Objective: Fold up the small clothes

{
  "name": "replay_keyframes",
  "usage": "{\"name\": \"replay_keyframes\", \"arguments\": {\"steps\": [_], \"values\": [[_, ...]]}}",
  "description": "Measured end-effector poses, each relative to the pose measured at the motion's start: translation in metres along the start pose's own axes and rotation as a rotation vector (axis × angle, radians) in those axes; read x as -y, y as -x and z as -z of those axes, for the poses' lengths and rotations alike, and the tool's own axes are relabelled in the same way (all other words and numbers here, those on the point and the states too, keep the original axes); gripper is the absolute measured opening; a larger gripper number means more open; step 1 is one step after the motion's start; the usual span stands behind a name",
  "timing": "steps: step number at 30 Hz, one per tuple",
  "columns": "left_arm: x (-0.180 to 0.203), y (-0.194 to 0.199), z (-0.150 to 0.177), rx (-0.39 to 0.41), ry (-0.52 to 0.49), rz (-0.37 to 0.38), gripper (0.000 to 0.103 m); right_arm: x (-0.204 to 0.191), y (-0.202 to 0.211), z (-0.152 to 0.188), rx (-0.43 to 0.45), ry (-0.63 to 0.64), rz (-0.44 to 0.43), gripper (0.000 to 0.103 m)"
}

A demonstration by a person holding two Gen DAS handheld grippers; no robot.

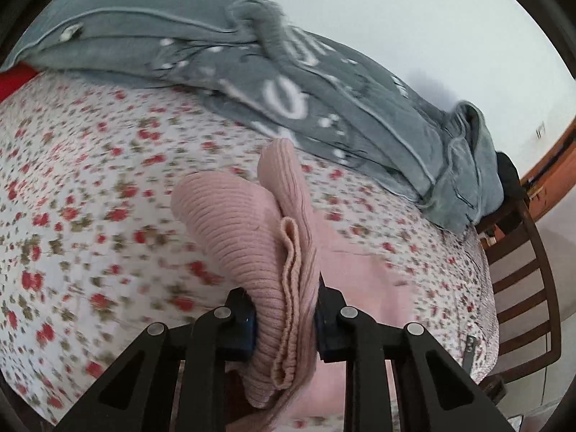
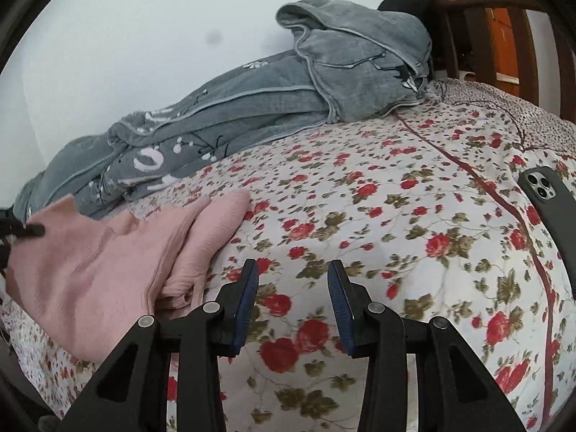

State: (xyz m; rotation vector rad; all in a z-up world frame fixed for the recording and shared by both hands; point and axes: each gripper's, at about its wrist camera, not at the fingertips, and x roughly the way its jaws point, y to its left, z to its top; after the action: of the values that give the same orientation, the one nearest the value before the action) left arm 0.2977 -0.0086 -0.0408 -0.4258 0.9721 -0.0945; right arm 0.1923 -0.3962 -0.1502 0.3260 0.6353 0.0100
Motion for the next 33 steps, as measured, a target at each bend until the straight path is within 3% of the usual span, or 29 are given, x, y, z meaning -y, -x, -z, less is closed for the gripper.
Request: {"name": "replay_keyframes", "arguments": {"steps": [3, 8, 12, 14, 18, 20, 23, 26, 29, 33], "values": [[0.045, -0.013, 0.010, -0.035, -0.021, -0.004, 0.023, 0.010, 0.005, -0.002, 0.011, -0.033, -0.009, 0.040], [0.111, -0.069, 0.046, -0.143, -0.077, -0.008, 0.023, 0.028, 0.010, -0.005, 0.030, -0.097, -0.034, 0.040], [0.137, -0.107, 0.075, -0.242, -0.117, 0.011, 0.027, 0.033, 0.010, -0.007, 0.031, -0.096, -0.031, 0.040], [0.138, -0.109, 0.077, -0.266, -0.112, 0.069, 0.035, 0.033, 0.008, -0.007, 0.024, -0.083, -0.020, 0.040], [0.121, -0.090, 0.062, -0.271, -0.089, 0.309, 0.046, 0.032, 0.008, -0.006, 0.021, -0.071, -0.019, 0.040], [0.110, -0.074, 0.054, -0.220, -0.094, 0.335, 0.050, 0.029, 0.009, -0.007, 0.020, -0.075, -0.038, 0.041], [0.079, -0.047, 0.047, -0.082, -0.141, 0.259, 0.053, 0.017, 0.012, -0.008, 0.016, -0.064, -0.092, 0.040], [0.036, -0.031, 0.048, 0.040, -0.184, 0.130, 0.055, -0.004, 0.018, -0.015, 0.029, -0.034, -0.149, 0.043], [-0.003, -0.033, 0.045, 0.061, -0.174, 0.081, 0.055, -0.027, 0.018, -0.026, 0.025, -0.050, -0.244, 0.055], [-0.052, -0.046, 0.043, 0.049, -0.136, 0.094, 0.055, -0.058, 0.001, -0.043, -0.052, -0.096, -0.325, 0.057]]}}
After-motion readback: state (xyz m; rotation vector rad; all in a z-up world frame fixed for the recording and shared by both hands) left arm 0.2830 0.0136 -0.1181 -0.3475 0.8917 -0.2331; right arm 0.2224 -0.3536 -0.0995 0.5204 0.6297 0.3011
